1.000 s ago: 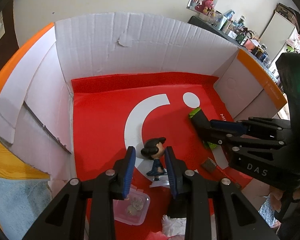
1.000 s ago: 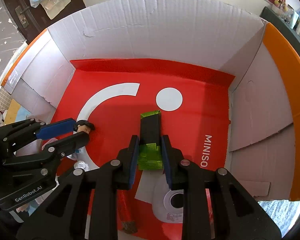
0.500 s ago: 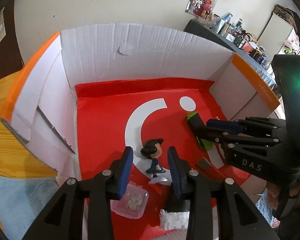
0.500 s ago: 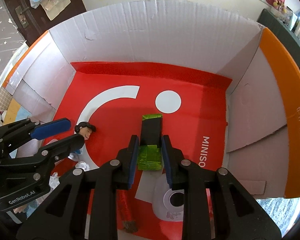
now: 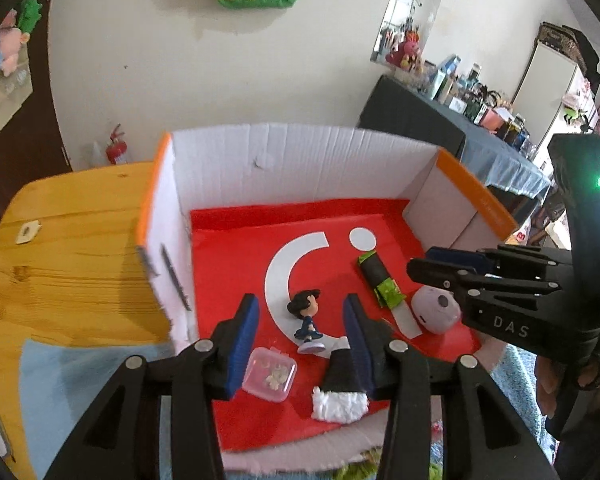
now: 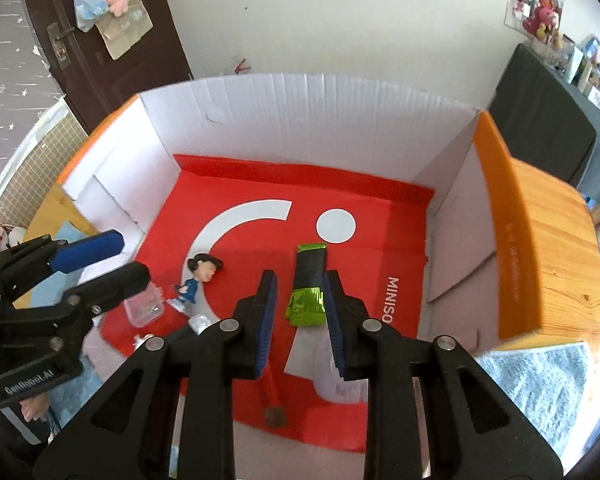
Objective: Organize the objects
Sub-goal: 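Withdraw both tools from the orange box back toward the remaining toys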
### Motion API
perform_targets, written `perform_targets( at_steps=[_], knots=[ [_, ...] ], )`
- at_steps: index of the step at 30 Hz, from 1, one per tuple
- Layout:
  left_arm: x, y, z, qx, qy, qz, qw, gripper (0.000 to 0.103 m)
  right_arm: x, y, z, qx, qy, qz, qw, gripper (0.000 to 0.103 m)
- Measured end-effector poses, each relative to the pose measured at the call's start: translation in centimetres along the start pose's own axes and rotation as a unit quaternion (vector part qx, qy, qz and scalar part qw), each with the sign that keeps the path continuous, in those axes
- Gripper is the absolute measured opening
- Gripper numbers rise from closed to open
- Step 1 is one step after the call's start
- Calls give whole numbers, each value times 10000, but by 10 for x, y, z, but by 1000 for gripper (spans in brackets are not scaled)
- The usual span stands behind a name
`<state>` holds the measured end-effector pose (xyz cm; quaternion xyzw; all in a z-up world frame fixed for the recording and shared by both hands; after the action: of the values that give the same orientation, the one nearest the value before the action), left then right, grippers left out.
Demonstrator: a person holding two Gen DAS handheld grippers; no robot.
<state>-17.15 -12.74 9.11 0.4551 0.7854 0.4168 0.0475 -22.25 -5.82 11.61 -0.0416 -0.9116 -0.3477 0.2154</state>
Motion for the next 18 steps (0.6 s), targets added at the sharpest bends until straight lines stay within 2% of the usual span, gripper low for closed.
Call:
perform_targets(
  at_steps=[2, 3, 4, 7, 14, 18],
  knots=[
    [4, 12, 2, 147, -68, -78, 9998, 53, -1, 8, 3, 110, -8, -26, 9999, 36],
    [6, 18, 3, 222, -103, -123, 9996, 53, 0, 13, 6, 195, -9, -9, 9998, 60],
    [7, 23, 5, 279, -135, -161, 9994, 53, -1, 21, 9, 362, -1, 18, 9993, 74],
    [11, 41, 11, 427, -191, -166, 9988, 54, -7, 38, 15, 669, 87, 198, 9975, 74],
    [24, 75, 25, 738, -307, -178, 9966, 68, -11, 73, 34, 1099, 52, 313, 9934, 74],
    [28, 91, 34, 884, -269, -100, 9957, 72, -14, 95, 48, 1369, 7, 376, 9899, 81]
  ],
)
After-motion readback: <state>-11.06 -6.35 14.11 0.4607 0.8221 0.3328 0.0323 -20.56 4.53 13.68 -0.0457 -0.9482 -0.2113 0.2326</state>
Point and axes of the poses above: each gripper's, at about its wrist camera, not at the fingertips, and y roughly against the way its jaws point, x to its right, z to its underside, the point moved 1 cm from there along -y, roughly the way its jaws point, and after that the axes turned 12 degrees about z, right-handed, at the moved point
